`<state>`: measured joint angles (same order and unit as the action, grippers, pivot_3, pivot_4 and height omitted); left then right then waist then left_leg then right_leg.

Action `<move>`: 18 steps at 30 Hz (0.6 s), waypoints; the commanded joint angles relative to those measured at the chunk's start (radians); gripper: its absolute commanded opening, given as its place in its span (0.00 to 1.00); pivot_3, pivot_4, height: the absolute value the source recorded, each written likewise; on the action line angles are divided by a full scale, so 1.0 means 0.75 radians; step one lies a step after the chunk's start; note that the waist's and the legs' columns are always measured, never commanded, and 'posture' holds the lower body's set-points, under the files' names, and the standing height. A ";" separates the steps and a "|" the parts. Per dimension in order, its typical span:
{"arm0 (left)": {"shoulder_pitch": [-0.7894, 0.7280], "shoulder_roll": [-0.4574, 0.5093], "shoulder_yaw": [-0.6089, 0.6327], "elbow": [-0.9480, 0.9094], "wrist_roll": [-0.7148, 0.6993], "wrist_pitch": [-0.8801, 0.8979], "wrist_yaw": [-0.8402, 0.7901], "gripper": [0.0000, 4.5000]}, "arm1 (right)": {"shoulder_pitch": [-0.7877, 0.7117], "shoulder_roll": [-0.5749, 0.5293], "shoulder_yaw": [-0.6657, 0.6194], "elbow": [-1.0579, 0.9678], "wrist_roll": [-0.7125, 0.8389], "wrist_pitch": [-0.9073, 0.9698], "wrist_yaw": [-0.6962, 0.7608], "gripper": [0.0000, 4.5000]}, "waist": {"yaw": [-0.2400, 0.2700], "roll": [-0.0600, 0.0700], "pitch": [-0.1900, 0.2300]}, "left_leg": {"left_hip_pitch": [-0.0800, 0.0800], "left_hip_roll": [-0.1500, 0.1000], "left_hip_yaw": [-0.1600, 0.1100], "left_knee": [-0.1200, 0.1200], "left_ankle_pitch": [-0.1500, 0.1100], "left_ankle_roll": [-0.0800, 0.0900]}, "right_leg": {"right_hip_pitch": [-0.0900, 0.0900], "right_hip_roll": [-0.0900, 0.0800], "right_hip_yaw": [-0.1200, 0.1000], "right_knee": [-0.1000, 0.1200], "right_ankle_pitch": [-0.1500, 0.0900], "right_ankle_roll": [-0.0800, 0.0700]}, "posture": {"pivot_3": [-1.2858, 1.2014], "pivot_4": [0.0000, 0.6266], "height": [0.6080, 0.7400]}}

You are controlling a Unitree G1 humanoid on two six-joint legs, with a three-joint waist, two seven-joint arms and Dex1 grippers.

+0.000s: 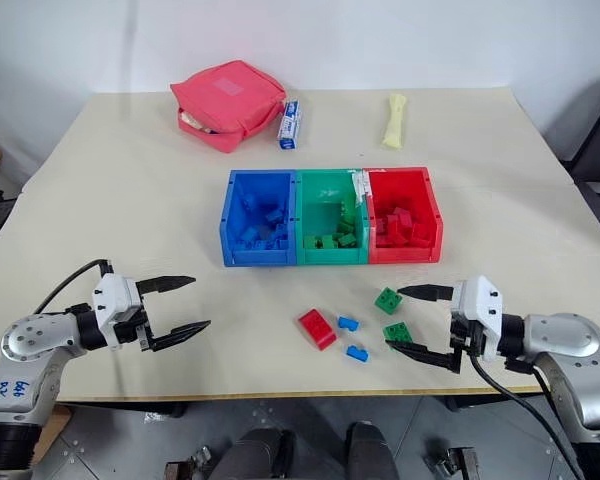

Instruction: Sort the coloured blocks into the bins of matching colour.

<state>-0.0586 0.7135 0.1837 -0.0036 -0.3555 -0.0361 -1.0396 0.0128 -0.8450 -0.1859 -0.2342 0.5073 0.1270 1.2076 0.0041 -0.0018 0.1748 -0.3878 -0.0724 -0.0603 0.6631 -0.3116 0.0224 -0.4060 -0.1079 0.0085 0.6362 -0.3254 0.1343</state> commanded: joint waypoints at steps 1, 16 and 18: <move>0.022 0.000 0.024 -0.021 -0.002 -0.036 0.009 0.97 | 0.010 -0.007 -0.076 -0.027 -0.002 -0.053 -0.013 1.00 | -0.001 0.000 0.000 | 0.000 0.000 0.000 0.000 0.000 0.000 | 0.000 0.000 0.000 0.000 0.000 0.000 | 0.52 0.24 1.00; -0.025 -0.120 -0.435 -0.365 0.011 0.129 -0.102 0.97 | 0.545 -0.109 -0.591 0.106 -0.120 -0.209 0.116 1.00 | 0.023 0.000 0.000 | 0.011 0.000 -0.002 -0.001 -0.003 0.003 | 0.019 -0.001 -0.001 -0.013 0.000 0.000 | 0.52 0.24 1.00; -0.036 -0.136 -0.456 -0.373 0.022 0.117 -0.089 0.97 | 0.534 -0.117 -0.551 0.102 -0.134 -0.224 0.128 1.00 | 0.017 0.001 -0.001 | 0.016 0.000 -0.001 -0.004 -0.003 0.003 | 0.021 0.000 0.000 -0.013 0.000 0.000 | 0.52 0.24 1.00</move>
<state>-0.0800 0.6161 -0.1483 -0.2444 -0.3436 0.0573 -1.1129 0.4203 -0.9114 -0.5948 -0.1439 0.4061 -0.0183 1.2916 0.0167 -0.0008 0.1742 -0.3753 -0.0721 -0.0606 0.6586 -0.3141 0.0246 -0.3900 -0.1083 0.0091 0.6269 -0.3254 0.1344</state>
